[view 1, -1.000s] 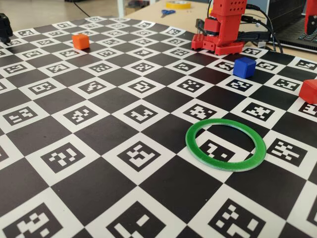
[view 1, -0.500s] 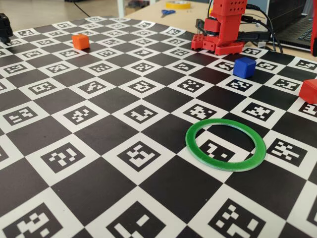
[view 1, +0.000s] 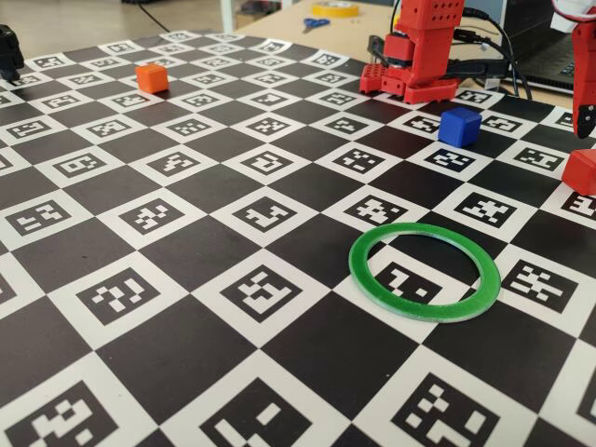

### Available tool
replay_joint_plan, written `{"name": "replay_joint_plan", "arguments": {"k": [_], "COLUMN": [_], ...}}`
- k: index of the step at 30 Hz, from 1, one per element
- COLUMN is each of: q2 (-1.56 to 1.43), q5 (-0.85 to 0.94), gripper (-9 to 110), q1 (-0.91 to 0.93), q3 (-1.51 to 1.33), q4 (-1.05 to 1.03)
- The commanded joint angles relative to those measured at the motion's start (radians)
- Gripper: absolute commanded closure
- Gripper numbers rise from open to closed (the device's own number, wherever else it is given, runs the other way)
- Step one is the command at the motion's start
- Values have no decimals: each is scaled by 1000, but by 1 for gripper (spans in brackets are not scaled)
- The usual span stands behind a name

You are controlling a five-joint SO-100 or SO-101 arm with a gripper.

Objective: Grab the red cube then put it in the green circle then put the blue cube on top and finally the orange cube on top

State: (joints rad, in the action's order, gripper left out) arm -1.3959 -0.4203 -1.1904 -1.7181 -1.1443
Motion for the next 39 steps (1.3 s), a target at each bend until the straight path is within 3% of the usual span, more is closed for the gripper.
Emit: {"name": "replay_joint_plan", "arguments": {"k": [1, 28, 39], "q2": [-11, 55, 60], "q5": [14, 49, 34], "gripper": [58, 65, 80], "q1": [9, 31, 32], "q3": [0, 8, 18], "q4": [25, 100, 98]}}
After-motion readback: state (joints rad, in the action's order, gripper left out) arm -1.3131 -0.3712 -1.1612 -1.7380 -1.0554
